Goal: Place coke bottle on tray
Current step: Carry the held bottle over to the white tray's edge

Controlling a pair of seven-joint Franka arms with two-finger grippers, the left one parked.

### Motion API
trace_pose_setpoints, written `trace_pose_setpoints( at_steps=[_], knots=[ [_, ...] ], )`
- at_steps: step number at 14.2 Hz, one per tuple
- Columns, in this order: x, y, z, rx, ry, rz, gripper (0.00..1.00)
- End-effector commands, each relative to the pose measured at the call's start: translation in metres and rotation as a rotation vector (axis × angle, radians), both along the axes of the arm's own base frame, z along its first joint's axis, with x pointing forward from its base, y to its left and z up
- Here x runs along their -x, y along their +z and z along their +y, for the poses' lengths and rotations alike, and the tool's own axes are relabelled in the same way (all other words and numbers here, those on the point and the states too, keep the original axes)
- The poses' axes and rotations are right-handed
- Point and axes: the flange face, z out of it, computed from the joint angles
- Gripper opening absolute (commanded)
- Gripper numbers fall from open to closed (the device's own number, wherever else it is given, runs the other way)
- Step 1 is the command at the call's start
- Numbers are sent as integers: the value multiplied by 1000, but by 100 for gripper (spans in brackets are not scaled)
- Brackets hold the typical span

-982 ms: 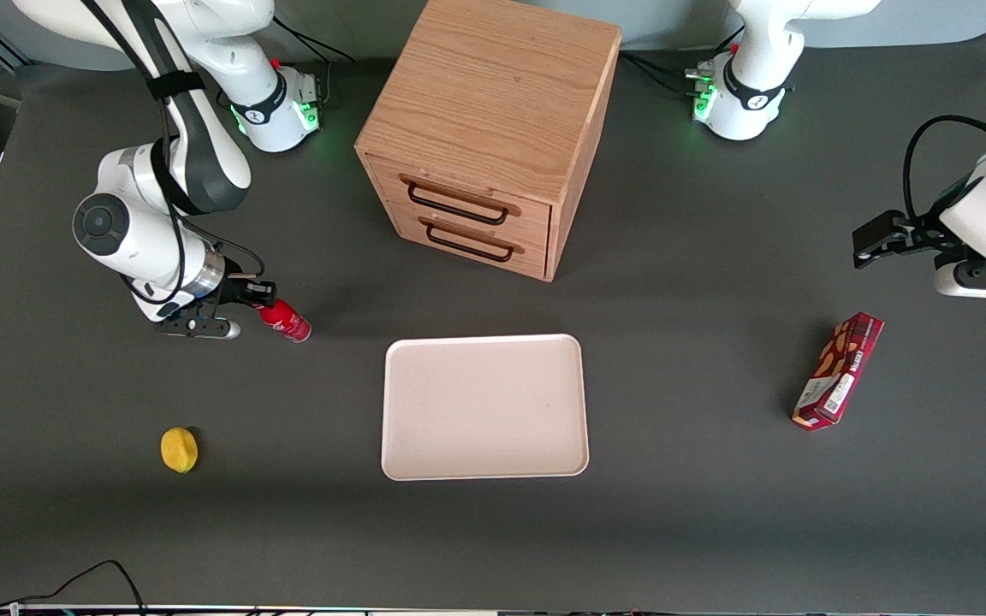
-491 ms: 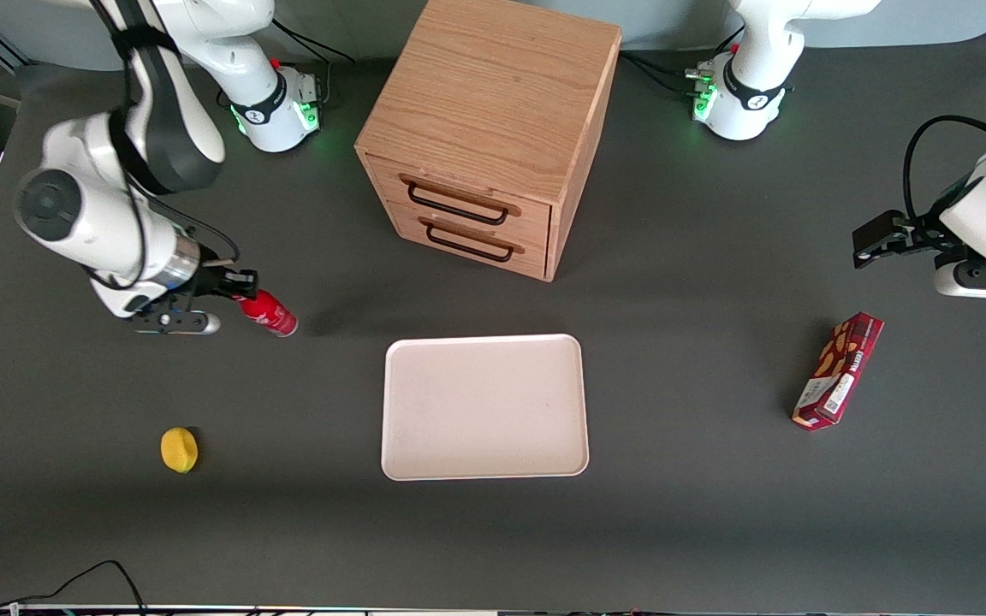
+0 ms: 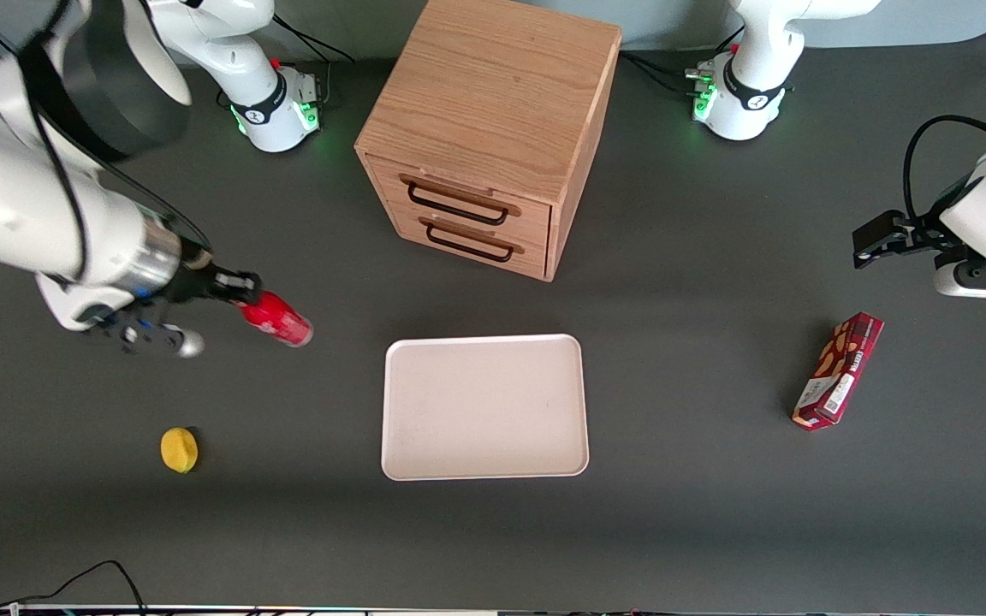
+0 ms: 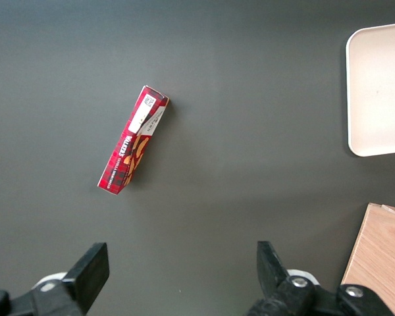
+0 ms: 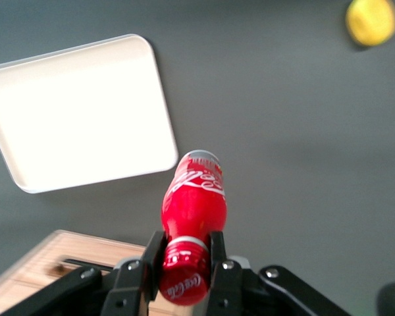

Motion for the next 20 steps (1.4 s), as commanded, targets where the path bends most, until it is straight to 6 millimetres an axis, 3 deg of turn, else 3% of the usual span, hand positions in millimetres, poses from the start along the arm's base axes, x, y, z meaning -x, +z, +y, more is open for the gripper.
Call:
trace_pose_setpoints(
  at_steps=[1,5,9,10,11,13,15,17,20],
  knots=[
    [-56,-59,43,-23,-143,-26,0],
    [-87,-152,82,-22,-263,-145,0],
    [-92,-192,95,-25,-273,-169,0],
    [-92,-197,94,-20,-271,-167,21],
    [-94,-196,91,-15,-270,-171,95],
    [-93,-182,84,-11,-274,-165,100],
    [-82,-145,82,5,-255,-131,100],
    [-67,-75,72,7,-238,-158,100],
    [-15,19,38,56,-139,-117,100]
  ],
)
